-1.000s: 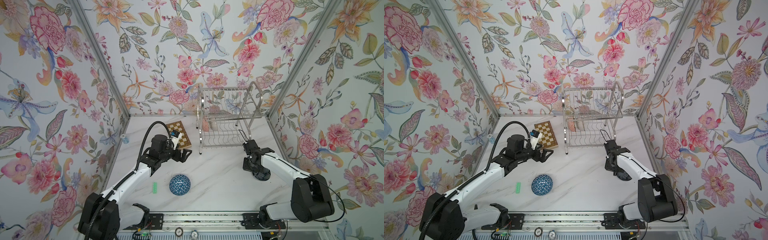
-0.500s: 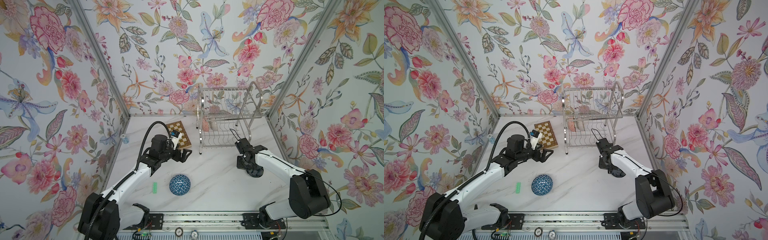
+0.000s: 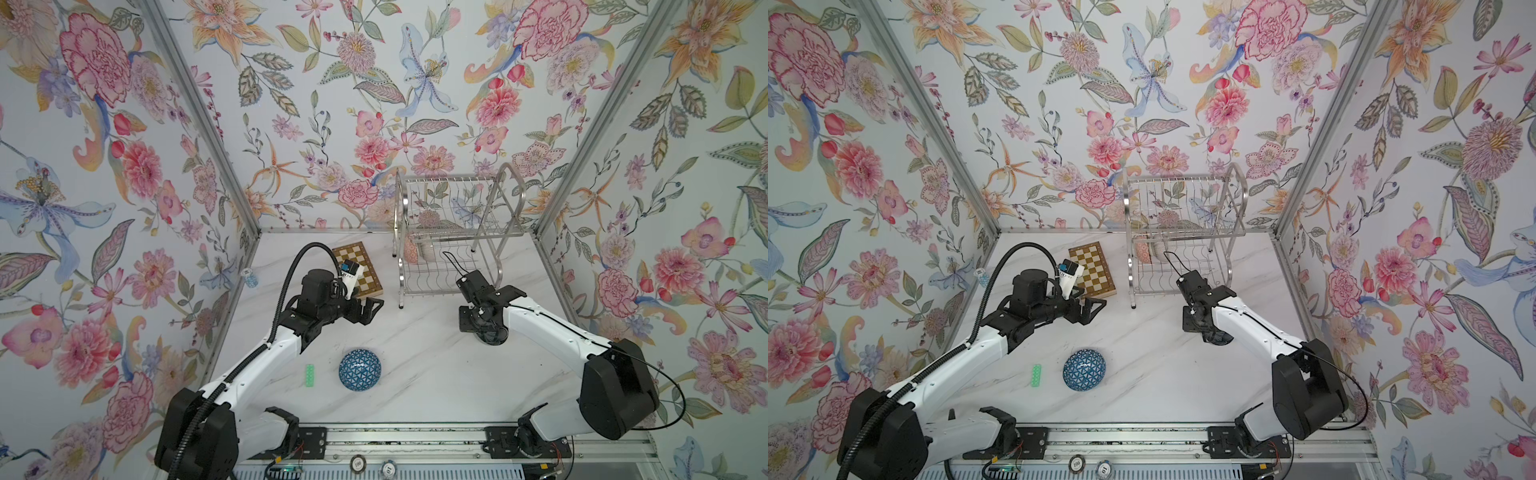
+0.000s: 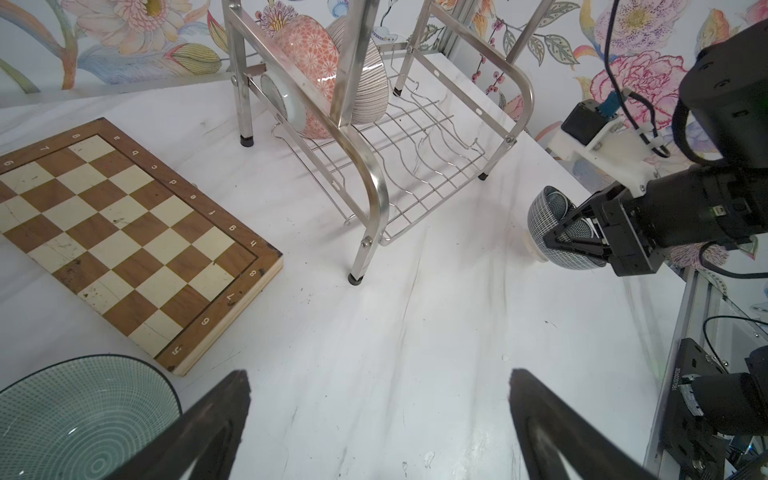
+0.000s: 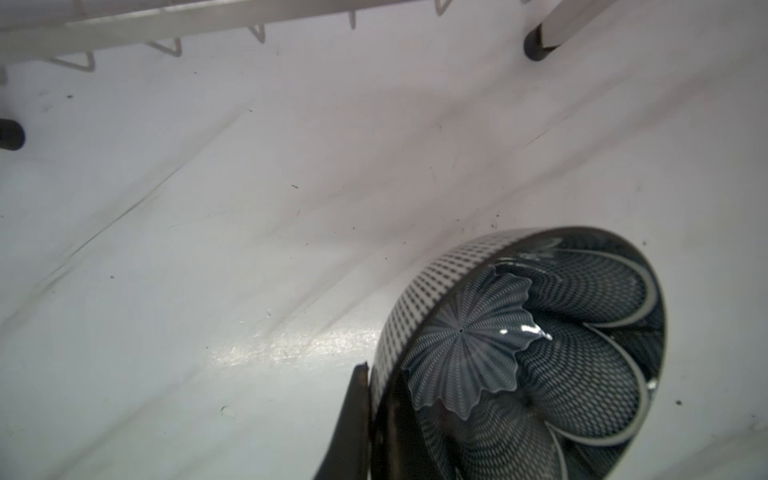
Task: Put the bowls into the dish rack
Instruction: 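Lift the dark flower-pattern bowl off the table with the right gripper, then carry the dark bowl toward the dish rack, tilting it upright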
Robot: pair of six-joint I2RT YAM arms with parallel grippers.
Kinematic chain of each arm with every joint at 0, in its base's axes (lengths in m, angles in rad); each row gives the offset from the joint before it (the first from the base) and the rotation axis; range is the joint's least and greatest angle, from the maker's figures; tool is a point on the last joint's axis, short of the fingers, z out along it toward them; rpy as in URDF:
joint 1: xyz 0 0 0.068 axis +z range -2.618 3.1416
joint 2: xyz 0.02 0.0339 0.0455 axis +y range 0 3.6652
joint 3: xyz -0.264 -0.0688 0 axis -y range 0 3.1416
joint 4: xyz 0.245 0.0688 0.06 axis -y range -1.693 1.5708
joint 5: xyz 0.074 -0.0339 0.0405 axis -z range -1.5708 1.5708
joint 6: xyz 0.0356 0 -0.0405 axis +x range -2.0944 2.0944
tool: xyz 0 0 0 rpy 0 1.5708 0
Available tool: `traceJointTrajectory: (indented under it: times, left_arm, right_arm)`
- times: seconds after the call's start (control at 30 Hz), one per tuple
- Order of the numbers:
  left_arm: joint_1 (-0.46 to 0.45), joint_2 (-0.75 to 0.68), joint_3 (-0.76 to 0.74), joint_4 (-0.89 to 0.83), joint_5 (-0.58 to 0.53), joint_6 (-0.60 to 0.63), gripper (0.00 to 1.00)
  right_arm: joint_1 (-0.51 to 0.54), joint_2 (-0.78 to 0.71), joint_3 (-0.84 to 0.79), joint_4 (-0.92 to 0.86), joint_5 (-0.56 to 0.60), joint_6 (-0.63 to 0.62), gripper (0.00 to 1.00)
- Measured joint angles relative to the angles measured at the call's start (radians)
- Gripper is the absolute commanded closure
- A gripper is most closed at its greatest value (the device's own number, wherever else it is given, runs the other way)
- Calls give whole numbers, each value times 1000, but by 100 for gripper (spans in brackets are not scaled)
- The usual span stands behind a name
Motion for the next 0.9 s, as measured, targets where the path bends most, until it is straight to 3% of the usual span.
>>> traceJointTrajectory:
  times: [0.9]
  left_arm:
    - [-2, -11, 0, 0, 0, 11, 1]
  right_arm:
    - [66, -192, -104, 329, -284, -81, 100]
